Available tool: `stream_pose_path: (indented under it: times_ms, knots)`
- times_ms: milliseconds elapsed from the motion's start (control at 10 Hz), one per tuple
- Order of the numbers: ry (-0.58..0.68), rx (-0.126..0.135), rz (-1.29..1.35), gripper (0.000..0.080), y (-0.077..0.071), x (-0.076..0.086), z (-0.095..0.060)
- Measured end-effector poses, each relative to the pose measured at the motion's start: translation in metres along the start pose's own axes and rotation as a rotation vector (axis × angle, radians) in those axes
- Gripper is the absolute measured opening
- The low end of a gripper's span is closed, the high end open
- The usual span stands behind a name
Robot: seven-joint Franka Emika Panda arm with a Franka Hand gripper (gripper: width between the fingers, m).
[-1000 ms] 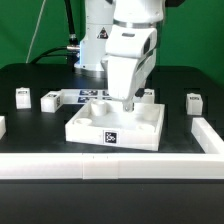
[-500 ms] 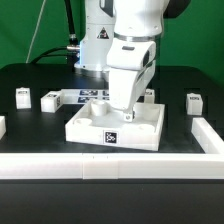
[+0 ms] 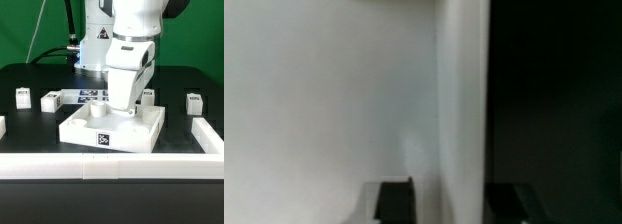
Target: Assemble one leg
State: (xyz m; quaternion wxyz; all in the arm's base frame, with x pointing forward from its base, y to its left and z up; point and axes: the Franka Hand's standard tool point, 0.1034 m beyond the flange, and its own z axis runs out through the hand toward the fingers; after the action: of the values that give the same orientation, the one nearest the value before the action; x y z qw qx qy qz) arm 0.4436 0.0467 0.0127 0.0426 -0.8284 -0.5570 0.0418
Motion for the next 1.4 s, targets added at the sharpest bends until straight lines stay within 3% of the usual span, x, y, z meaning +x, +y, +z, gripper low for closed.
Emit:
stream_pose_path:
  times_ms: [100, 800, 1100, 1200, 1400]
  knots:
    - [0.001, -0.002, 0.0, 0.0064, 0.001, 0.0, -0.001]
    - [0.002, -0.004, 0.0, 0.0064, 0.002, 0.001, -0.002]
    - [0.004, -0.026, -0.171, 0.0064, 0.021, 0.012, -0.003]
    - [0.006, -0.044, -0.211, 0.0064, 0.024, 0.016, -0.003]
    - [0.006, -0.046, -0.205, 0.0064, 0.024, 0.016, -0.004]
